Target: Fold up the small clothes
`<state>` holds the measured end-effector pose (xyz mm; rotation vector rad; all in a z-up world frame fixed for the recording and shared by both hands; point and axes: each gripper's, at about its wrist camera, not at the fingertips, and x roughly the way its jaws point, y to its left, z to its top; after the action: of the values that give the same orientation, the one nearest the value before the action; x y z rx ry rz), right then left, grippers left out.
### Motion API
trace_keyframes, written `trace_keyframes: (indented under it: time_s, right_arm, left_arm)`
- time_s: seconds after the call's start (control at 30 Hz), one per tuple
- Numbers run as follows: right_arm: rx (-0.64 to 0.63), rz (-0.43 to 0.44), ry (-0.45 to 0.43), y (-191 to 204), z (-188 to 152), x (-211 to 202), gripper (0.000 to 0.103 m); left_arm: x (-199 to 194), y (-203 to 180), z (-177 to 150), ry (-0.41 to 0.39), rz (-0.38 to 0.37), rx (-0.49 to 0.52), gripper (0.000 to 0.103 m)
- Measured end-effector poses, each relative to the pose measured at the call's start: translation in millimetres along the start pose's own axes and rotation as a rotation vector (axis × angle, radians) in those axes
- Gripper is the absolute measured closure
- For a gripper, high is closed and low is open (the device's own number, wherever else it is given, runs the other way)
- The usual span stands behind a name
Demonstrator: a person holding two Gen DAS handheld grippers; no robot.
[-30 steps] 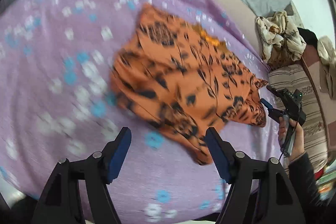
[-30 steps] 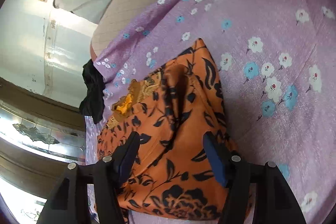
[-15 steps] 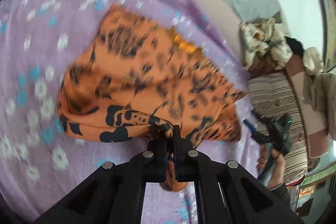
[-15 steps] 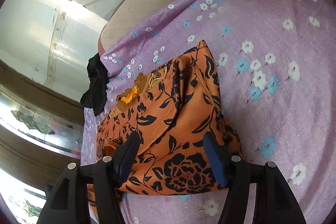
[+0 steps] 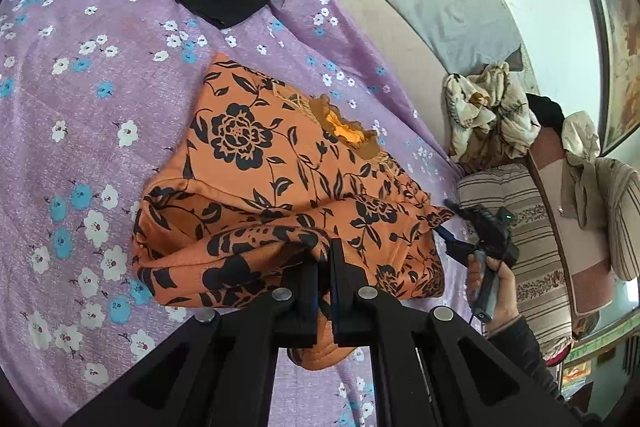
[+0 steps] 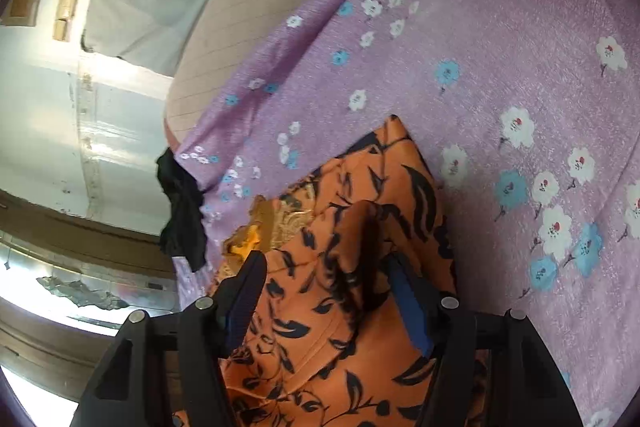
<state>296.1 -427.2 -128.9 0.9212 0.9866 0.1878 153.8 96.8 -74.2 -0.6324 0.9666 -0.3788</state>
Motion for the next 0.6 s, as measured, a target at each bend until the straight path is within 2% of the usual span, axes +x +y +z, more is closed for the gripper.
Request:
trace_keyframes:
  time_s: [0.07, 0.1, 0.23, 0.33, 0.43, 0.47, 0.5, 0.53, 0.57, 0.6]
  right_arm:
    - [-0.041, -0.081, 0.013, 0.5, -0.5, 3.0, 0.093]
    - [-0.054, -0.091, 0.015, 1.1, -1.2, 2.8, 0.096]
    - [-0.092, -0.079, -0.027, 8.2, -6.8, -13.3, 0.097]
    - [-0.109, -0.028, -0.078, 21.9, -5.1, -32.6, 0.097]
    - [-0.091, 0.026, -0.140, 34.6, 16.4, -43.3, 0.097]
    - [-0.066, 0.034, -0.174, 36.7, 29.2, -40.0, 0.097]
    - [-0.039, 0.041, -0.181, 33.1, 38.6, -33.4, 0.093]
    - [0.001, 0.048, -0.156, 24.3, 48.6, -18.2, 0.093]
    - [0.030, 0.018, -0.125, 15.8, 53.0, -5.9, 0.086]
    - [0.037, -0.034, -0.111, 10.0, 52.9, 0.7, 0.059]
  left_arm:
    - [-0.3, -0.6, -2.4, 0.000, -0.003, 0.011, 0.099]
    - [0.2, 0.0, -3.7, 0.004, -0.012, 0.008, 0.099]
    - [-3.1, 0.3, 1.7, -0.011, -0.040, 0.012, 0.099]
    - [-12.5, -1.2, 28.9, -0.067, -0.055, 0.021, 0.099]
    - [-7.5, 1.2, 87.1, -0.147, -0.050, 0.015, 0.099]
    - [9.4, 7.8, 116.2, -0.156, -0.014, -0.003, 0.099]
    - [24.9, 14.8, 130.9, -0.137, 0.015, -0.021, 0.098]
    - [43.1, 22.7, 143.7, -0.108, 0.054, -0.038, 0.098]
    - [65.3, 31.1, 154.6, -0.059, 0.116, -0.040, 0.098]
    - [88.0, 42.7, 161.9, 0.003, 0.198, -0.055, 0.096]
